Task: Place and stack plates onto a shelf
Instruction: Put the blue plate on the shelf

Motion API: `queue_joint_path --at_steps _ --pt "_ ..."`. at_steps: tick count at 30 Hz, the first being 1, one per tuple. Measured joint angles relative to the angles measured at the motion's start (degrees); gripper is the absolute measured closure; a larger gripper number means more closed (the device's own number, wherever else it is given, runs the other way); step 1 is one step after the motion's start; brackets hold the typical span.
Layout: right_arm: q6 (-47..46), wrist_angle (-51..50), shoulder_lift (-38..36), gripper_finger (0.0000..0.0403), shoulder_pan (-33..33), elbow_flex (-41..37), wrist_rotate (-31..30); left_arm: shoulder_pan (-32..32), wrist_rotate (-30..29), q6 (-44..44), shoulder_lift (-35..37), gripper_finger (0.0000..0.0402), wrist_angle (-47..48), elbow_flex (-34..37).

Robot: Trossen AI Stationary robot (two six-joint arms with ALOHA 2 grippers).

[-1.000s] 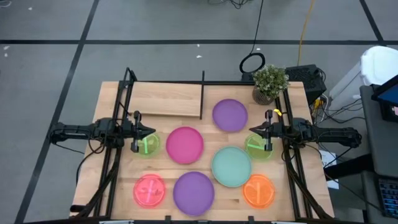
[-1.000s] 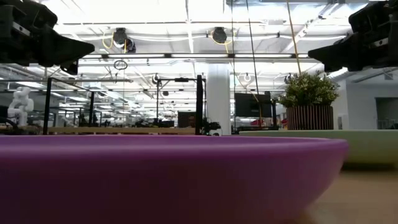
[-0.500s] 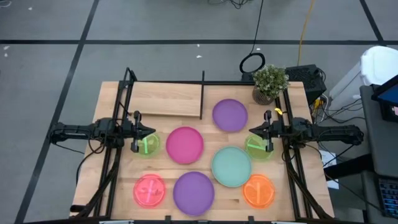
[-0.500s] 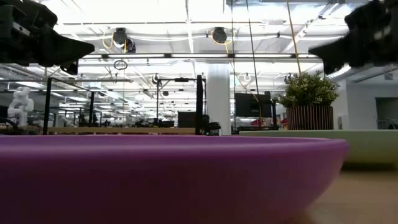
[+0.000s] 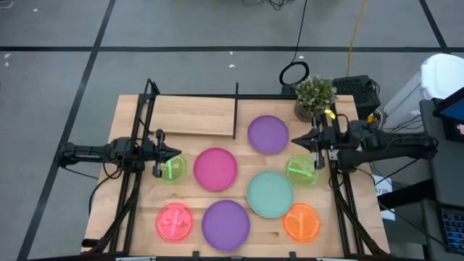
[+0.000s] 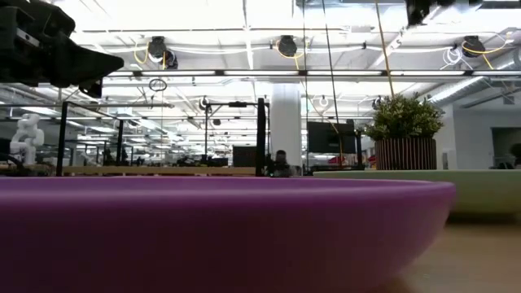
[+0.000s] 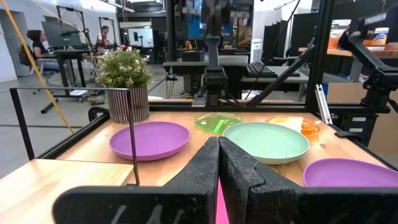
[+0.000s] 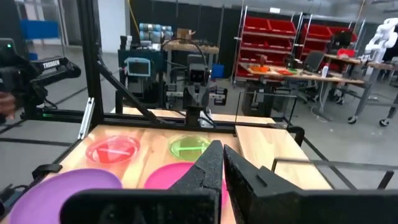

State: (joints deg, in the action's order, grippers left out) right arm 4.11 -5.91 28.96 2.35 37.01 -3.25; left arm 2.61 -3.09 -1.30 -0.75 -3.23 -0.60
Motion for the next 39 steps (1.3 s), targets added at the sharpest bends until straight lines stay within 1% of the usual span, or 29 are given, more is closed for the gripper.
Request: queue_joint_path --at_steps 6,10,12,17,26,35,39 --pt "-0.8 -11.6 10.3 0.0403 0.0 15.2 -0.2 0.0 0.0 0.1 0.0 0.0387 0.0 0.0" --pt "-3.8 -21.4 16.6 0.0403 0.0 24.8 -4.2 0.0 0.0 0.1 0.0 0.0387 0.0 0.0" --pt "-4.6 -25.6 19.5 0.0403 0.0 28.8 -6.0 0.0 0.0 0.1 0.0 0.0387 0.0 0.0" --pt "-6.0 -32.3 25.7 0.0403 0.0 35.7 -5.9 0.0 0.0 0.1 0.0 0.0387 0.0 0.0" --pt "-11.6 -42.5 34.9 0.0403 0.0 42.0 -5.6 0.0 0.0 0.1 0.0 0.0387 0.0 0.0" --pt "-18.5 -54.9 40.5 0.0403 0.3 42.1 -5.3 0.0 0.0 0.5 0.0 0.0387 0.0 0.0" --pt "-21.1 -55.3 41.6 0.0403 1.6 39.9 -4.0 0.0 -0.1 2.6 0.0 0.0387 0.1 0.0"
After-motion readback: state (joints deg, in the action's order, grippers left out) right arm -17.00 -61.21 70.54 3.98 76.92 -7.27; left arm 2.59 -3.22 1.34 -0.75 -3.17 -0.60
